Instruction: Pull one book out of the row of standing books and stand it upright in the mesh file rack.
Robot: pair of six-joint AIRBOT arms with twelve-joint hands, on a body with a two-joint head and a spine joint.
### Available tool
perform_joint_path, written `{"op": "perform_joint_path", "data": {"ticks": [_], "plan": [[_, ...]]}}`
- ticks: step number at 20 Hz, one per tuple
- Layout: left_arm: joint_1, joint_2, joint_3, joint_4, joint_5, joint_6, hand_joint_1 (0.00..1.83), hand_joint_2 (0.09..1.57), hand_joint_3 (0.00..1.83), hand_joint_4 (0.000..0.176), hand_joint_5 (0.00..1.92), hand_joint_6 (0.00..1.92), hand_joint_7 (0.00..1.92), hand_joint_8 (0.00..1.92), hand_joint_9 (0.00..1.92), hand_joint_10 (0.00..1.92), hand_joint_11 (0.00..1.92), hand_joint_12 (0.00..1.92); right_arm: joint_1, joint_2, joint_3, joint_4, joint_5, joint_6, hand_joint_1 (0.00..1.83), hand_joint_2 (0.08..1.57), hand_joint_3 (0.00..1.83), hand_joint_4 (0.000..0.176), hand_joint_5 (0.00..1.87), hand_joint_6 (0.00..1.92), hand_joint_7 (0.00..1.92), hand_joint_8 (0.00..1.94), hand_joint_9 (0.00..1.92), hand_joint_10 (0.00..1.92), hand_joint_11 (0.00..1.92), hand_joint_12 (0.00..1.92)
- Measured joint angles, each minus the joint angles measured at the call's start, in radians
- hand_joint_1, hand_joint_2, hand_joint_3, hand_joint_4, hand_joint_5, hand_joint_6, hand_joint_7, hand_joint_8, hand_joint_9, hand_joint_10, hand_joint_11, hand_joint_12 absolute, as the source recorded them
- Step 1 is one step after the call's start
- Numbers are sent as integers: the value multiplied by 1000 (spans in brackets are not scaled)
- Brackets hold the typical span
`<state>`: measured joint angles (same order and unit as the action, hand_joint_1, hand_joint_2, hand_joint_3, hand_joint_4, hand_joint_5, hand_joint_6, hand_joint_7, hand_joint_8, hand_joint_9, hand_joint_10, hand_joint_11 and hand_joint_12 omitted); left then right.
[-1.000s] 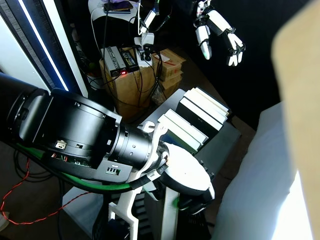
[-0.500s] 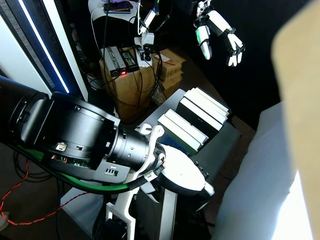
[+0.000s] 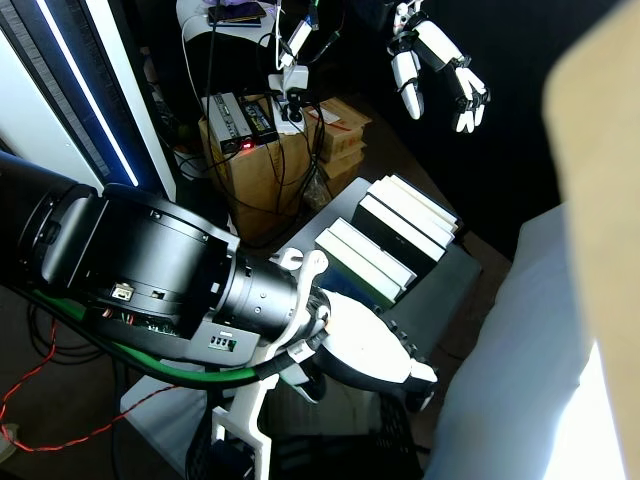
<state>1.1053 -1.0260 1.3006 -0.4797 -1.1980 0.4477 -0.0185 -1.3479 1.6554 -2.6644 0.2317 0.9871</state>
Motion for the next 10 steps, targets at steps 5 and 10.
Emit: {"op": "perform_joint_path", "data": {"ticks": [5, 10], "plan": [[-8, 0, 0, 4, 1, 0, 825, 1278, 0, 4, 143, 540, 365, 0, 1, 840, 0, 1573, 3, 75, -109, 1, -8, 7, 579, 1284, 60, 0, 0, 0, 0, 0, 1, 0, 0, 0], [-78, -1, 5, 79, 27, 0, 753, 1284, 2, 0, 113, 168, 189, 0, 5, 448, 0, 1174, 63, 173, -203, 209, -14, -60, 384, 1357, 15, 18, 0, 0, 0, 0, 0, 0, 0, 0]]}}
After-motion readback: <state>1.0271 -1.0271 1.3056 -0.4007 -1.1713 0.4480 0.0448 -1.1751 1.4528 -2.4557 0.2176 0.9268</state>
